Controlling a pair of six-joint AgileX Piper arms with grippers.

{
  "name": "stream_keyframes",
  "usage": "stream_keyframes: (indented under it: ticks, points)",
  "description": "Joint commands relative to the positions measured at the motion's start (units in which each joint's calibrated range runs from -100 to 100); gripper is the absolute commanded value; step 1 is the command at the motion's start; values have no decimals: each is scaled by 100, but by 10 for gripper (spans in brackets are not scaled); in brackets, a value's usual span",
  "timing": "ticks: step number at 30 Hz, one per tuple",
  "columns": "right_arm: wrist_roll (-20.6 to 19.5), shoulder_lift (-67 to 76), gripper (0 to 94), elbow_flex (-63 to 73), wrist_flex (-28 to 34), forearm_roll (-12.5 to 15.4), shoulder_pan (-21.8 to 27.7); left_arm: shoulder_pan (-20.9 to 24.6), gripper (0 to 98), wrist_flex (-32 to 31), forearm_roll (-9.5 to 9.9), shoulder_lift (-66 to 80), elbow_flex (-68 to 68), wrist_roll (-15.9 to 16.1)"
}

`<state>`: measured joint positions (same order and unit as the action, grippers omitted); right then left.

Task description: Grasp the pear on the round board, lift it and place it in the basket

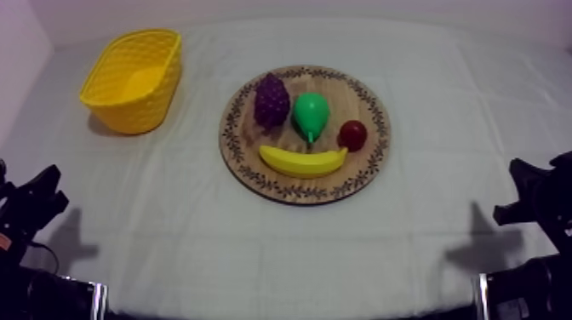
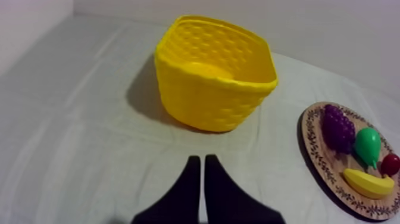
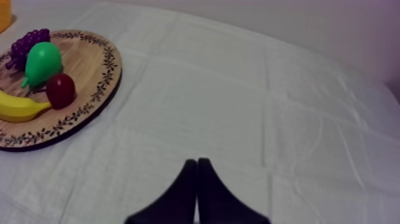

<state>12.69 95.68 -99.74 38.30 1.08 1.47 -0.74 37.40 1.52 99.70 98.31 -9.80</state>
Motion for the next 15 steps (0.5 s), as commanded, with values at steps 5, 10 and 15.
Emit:
stream_keyframes:
  ticks: [5,10,15]
  points:
    - [2,-1,3,-4,0,2,-1,-42,9,25,-3,4,-9,-50]
    - [0,-1,3,-4,0,2,-1,-51,18,38,-3,4,-9,-72]
    - [-1,-1,3,-4,0,2,-1,-52,25,88,-3,4,-26,-74]
